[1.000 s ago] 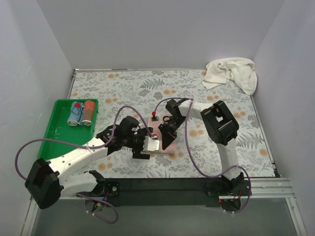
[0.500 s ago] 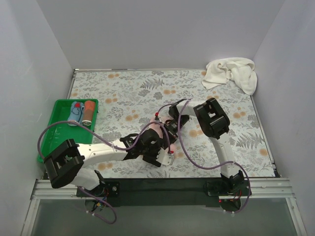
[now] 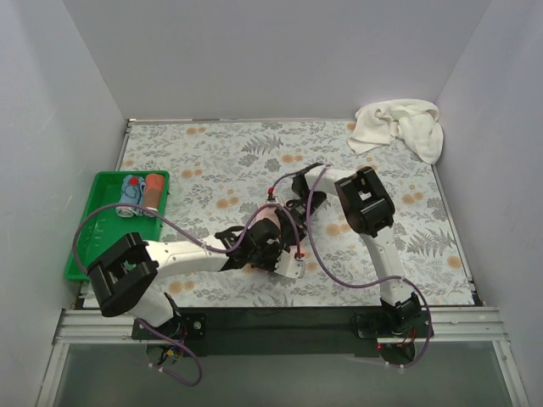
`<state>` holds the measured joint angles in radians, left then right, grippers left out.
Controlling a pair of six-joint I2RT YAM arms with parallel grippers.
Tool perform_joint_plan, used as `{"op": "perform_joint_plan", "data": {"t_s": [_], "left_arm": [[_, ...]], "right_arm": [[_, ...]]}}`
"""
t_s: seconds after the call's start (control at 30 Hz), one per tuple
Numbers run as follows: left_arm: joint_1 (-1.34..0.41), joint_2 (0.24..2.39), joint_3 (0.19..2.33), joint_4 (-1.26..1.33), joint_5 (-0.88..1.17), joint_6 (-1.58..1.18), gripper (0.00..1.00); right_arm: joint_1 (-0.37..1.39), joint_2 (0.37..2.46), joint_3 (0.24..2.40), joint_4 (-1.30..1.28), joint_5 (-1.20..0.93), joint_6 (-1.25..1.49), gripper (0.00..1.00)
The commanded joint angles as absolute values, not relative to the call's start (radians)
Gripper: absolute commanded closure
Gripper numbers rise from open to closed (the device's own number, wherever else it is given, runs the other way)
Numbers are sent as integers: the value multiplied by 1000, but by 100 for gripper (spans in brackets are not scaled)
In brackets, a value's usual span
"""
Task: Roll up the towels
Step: Roll the towel
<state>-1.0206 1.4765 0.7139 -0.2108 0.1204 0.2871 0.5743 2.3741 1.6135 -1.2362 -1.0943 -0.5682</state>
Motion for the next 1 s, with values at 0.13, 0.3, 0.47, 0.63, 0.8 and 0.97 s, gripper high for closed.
{"op": "perform_joint_plan", "data": {"t_s": [0.13, 0.3, 0.47, 0.63, 0.8, 0.97], "left_arm": [[-983, 1597, 796, -558, 420, 101, 100], [-822, 1695, 905, -676, 578, 109, 100], [-717, 1872, 1044, -804, 716, 146, 100], [-651, 2060, 1213, -972, 831, 199, 100], [-597, 2181, 1308, -1035, 833, 233, 97], [-568, 2312, 1405, -1078, 781, 242, 93]], "right_arm": [[350, 2246, 1891, -1175, -967, -462, 33], [207, 2016, 1856, -1030, -901, -405, 16], [166, 1720, 1613, -914, -813, -436, 1], [175, 1478, 1407, -825, -752, -483, 1], [239, 1339, 1235, -760, -744, -546, 1], [533, 1308, 1120, -637, -436, -569, 8]]}}
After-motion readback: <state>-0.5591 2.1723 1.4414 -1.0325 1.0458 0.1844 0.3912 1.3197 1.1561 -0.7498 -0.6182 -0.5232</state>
